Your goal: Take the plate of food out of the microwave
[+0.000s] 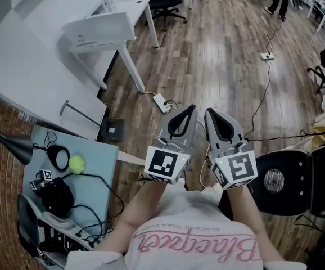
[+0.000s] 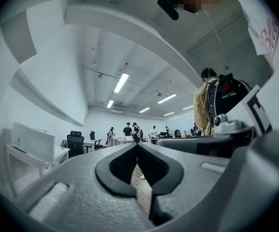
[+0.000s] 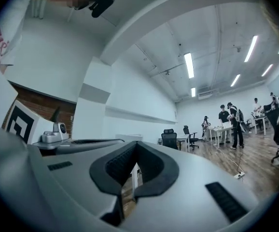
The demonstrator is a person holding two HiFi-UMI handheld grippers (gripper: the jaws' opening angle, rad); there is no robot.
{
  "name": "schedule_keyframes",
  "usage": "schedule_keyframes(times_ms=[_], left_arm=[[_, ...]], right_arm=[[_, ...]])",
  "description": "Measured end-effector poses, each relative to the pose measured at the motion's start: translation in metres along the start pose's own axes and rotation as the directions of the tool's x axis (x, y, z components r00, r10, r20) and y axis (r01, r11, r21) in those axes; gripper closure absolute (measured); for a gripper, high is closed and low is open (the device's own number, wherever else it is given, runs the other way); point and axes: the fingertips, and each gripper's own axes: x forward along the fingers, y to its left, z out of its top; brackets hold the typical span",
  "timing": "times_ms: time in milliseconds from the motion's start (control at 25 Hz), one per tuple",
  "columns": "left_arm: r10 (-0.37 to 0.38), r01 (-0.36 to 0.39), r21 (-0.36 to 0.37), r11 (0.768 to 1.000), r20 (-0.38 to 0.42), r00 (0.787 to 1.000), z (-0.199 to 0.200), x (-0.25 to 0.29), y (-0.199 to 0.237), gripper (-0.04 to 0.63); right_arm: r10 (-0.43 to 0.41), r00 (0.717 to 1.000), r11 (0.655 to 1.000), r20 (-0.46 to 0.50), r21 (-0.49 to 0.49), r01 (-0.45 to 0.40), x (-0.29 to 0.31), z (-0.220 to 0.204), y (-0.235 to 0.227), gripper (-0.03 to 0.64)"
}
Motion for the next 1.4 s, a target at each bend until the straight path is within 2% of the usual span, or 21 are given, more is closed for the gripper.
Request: schedule_keyframes(times_ms=[120, 280, 720, 1080, 1400], left_arm=[[-0.014, 0.014, -0.01, 1.0, 0.007, 1.0, 0.001, -0.011, 0.016, 0.589], [-0.028, 0.029, -0.019, 0.999, 0.008, 1.0, -0.003, -0.024, 0.036, 0.589], [-0.002, 0.002, -0.048, 0.999, -0.002, 1.0, -0.013, -0.034, 0.078, 0.589], [0.038, -0.039, -0.042, 0.998, -0.018, 0.999, -0.024, 0.002, 0.111, 0.589], [0.072, -0.074, -0.052, 0.996, -0.031, 0.997, -0.037, 0.073, 0.133, 0.589]], right_arm=[[-0.025, 1.0, 1.0, 0.011, 0.018, 0.025, 0.009, 0.0, 0.012, 0.606], [-0.048, 0.999, 0.999, -0.014, -0.007, 0.048, 0.021, -0.008, 0.03, 0.606], [-0.013, 0.998, 1.0, -0.062, -0.028, 0.011, 0.059, -0.021, 0.056, 0.606], [0.032, 0.996, 0.999, -0.078, -0.041, -0.036, 0.106, -0.032, 0.035, 0.606], [0.071, 0.994, 0.997, -0.078, -0.024, -0.073, 0.155, -0.036, -0.023, 0.606]])
